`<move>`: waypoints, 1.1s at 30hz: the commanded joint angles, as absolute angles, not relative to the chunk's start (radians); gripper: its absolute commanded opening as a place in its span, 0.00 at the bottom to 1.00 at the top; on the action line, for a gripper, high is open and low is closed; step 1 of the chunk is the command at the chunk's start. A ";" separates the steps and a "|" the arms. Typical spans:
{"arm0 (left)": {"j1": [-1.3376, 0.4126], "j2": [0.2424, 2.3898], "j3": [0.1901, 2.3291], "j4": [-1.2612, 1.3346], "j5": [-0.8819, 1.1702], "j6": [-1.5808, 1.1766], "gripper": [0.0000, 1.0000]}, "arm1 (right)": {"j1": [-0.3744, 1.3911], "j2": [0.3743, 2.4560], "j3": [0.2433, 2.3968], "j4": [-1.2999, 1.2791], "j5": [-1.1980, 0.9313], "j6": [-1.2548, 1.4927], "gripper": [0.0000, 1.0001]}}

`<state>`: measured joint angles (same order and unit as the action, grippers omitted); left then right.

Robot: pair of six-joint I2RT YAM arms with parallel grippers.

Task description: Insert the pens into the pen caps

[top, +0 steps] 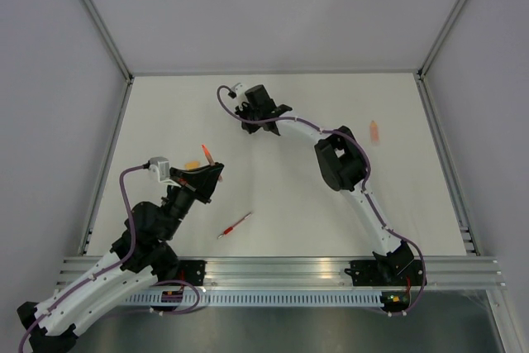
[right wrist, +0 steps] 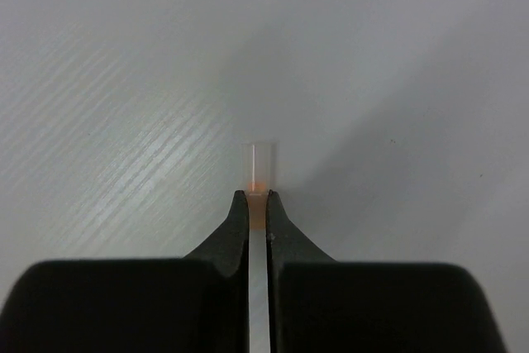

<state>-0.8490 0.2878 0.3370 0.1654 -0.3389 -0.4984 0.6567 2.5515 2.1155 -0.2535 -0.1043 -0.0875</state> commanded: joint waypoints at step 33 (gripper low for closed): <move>-0.851 0.497 0.342 0.477 0.227 -0.506 0.02 | 0.983 1.157 0.864 0.764 -0.103 0.537 0.00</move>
